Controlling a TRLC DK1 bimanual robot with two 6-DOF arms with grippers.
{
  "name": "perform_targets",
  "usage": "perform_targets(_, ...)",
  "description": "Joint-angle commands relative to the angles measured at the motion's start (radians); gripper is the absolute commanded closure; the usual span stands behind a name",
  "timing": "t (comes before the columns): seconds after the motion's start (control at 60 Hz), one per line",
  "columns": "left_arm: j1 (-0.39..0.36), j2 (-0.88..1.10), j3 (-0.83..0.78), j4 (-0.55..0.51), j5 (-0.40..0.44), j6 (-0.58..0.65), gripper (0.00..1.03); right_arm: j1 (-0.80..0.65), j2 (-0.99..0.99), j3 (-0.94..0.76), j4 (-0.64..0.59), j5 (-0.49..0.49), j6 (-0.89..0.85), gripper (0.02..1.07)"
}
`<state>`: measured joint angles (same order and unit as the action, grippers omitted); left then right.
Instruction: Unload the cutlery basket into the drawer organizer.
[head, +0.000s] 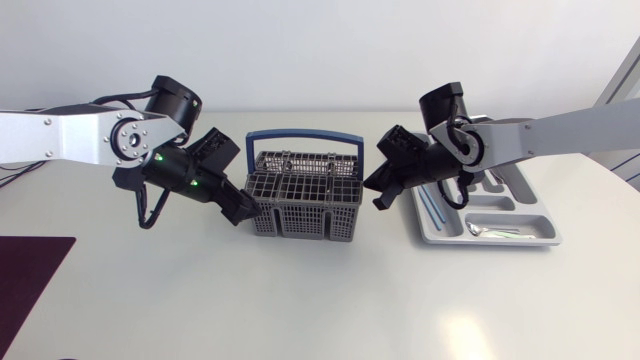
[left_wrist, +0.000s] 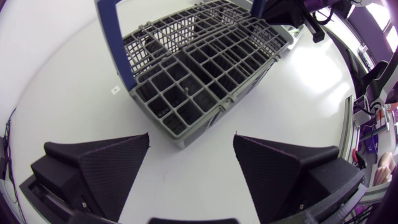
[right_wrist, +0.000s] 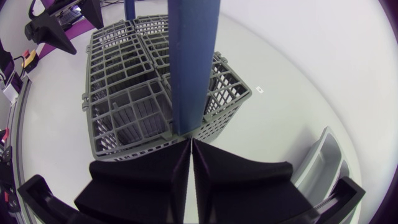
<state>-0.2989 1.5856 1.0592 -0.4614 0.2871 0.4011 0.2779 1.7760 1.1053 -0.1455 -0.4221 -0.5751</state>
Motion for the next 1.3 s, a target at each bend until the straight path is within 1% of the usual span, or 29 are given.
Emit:
perform_targets(0.0, -0.009, -0.03, -0.015, -0.005, 0.018, 0.016, 0.04, 0.018, -0.024, -0.016, 0.009, -0.01, 0.029, 0.97)
perform_targets(0.6, -0.066, -0.067, -0.059, -0.037, 0.058, 0.019, 0.04, 0.037, -0.055, -0.045, 0.004, -0.006, 0.041, 0.97)
perform_targets(0.7, -0.057, -0.101, -0.065, -0.037, 0.058, 0.022, 0.04, 0.035, -0.055, -0.047, 0.006, -0.003, 0.041, 0.97)
perform_targets(0.783, -0.013, -0.147, -0.056, -0.036, 0.058, 0.022, 0.06, 0.03, -0.052, -0.047, 0.007, -0.003, 0.041, 0.97)
perform_targets(0.817, 0.009, -0.167, -0.053, -0.036, 0.058, 0.022, 0.1, 0.029, -0.05, -0.048, 0.009, -0.003, 0.041, 0.97)
perform_targets(0.85, 0.027, -0.179, -0.051, -0.033, 0.06, 0.024, 0.18, 0.027, -0.049, -0.047, 0.009, -0.003, 0.041, 0.97)
perform_targets(0.933, 0.07, -0.19, -0.042, -0.023, 0.066, 0.021, 0.44, 0.026, -0.041, -0.047, 0.011, -0.001, 0.04, 0.97)
perform_targets(0.95, 0.078, -0.185, -0.042, -0.013, 0.066, 0.019, 0.5, 0.026, -0.041, -0.045, 0.011, -0.003, 0.04, 0.97)
perform_targets(0.983, 0.089, -0.173, -0.044, 0.006, 0.066, 0.018, 0.59, 0.024, -0.039, -0.045, 0.011, -0.001, 0.04, 0.97)
perform_targets(1.017, 0.101, -0.136, -0.038, 0.024, 0.058, 0.013, 0.72, 0.024, -0.038, -0.044, 0.011, -0.003, 0.04, 0.97)
perform_targets(1.083, 0.116, -0.056, -0.011, 0.027, 0.053, 0.015, 0.89, 0.026, -0.038, -0.041, 0.011, -0.003, 0.041, 0.97)
perform_targets(1.1, 0.118, -0.036, -0.007, 0.027, 0.053, 0.018, 0.91, 0.026, -0.038, -0.041, 0.011, -0.003, 0.041, 0.97)
perform_targets(1.2, 0.118, 0.051, 0.016, 0.029, 0.047, 0.027, 0.92, 0.027, -0.036, -0.038, 0.011, -0.003, 0.044, 0.97)
perform_targets(1.283, 0.109, 0.09, 0.021, 0.073, 0.015, 0.027, 0.92, 0.03, -0.03, -0.035, 0.011, -0.001, 0.046, 0.97)
